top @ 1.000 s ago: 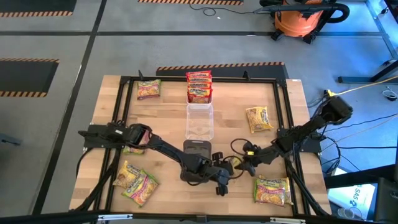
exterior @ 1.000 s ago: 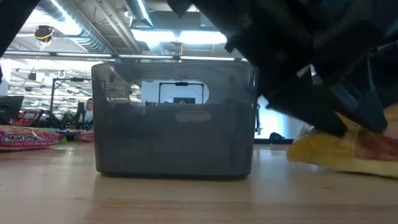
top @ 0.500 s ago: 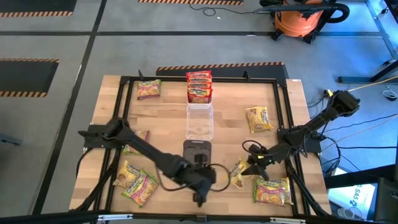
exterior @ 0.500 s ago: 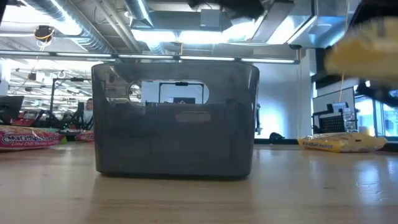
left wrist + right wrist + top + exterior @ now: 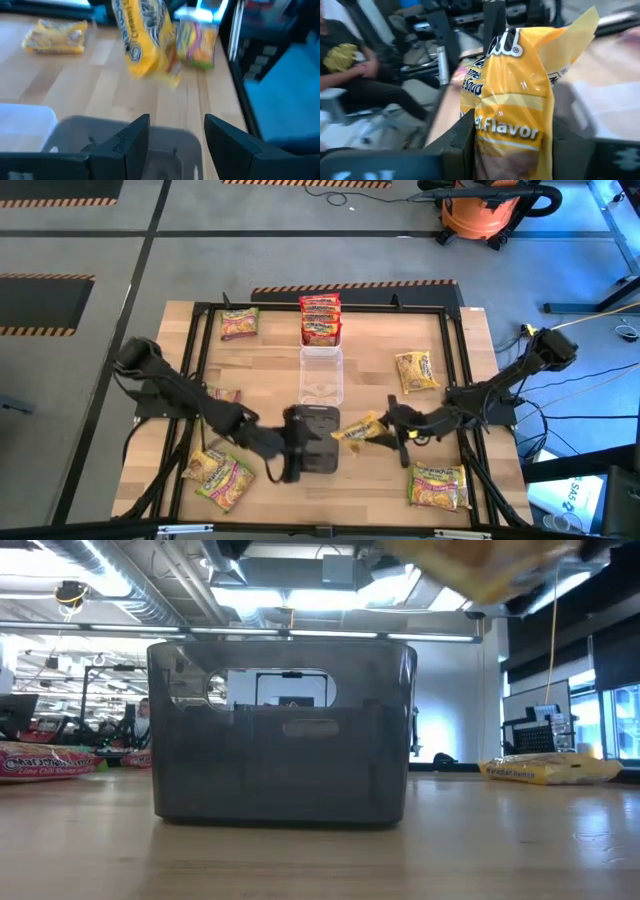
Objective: Sort Maruchan noodles
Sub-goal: Put the yellow noodle pack into the transparent bin
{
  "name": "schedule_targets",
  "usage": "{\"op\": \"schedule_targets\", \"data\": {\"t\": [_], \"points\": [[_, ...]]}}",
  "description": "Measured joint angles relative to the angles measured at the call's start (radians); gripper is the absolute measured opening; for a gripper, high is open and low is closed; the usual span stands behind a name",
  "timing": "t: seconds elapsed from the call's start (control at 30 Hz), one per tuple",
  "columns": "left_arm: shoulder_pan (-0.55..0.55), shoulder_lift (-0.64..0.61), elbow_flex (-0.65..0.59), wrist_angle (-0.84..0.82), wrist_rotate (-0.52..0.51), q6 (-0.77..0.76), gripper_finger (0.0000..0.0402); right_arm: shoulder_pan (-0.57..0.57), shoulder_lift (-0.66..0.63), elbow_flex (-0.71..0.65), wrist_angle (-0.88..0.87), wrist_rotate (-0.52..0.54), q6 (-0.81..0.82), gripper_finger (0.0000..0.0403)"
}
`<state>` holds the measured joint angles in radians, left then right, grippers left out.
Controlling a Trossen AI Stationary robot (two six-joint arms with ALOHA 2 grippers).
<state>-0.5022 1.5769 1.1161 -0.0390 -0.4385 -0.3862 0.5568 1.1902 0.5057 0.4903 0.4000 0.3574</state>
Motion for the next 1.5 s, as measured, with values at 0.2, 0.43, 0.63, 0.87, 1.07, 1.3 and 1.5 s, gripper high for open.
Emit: {"op": "schedule_targets", "data": {"t": [0.2,0.43,0.63,0.87,1.07,1.3,1.5], "points": [[0.06,-0.097,-0.154,0.177,0.003,0.064,0.0183,-0.139,0.06,0.034,-0.029,-0.035,-0.127,0.0109],[0.13,-0.109,-0.139,0.149,0.039,0.078,0.0195,-0.225,0.101,0.051,-0.02,-0.109,-0.153,0.0109],[0.202,-0.109,-0.122,0.142,0.082,0.083,0.0244,-0.237,0.125,0.072,-0.017,-0.139,-0.186,0.0108],[0.294,-0.06,-0.116,0.174,0.224,0.083,0.0286,-0.237,0.125,0.072,0.036,-0.131,-0.245,0.0109],[0.337,0.001,-0.114,0.282,0.351,0.082,0.0287,-0.246,0.129,0.072,0.041,-0.134,-0.253,0.0109],[0.373,0.015,-0.114,0.277,0.412,0.076,0.0276,-0.245,0.141,0.072,0.048,-0.132,-0.252,0.011],[0.381,0.024,-0.115,0.271,0.456,0.081,0.0209,-0.245,0.142,0.072,0.065,-0.132,-0.251,0.011]]}}
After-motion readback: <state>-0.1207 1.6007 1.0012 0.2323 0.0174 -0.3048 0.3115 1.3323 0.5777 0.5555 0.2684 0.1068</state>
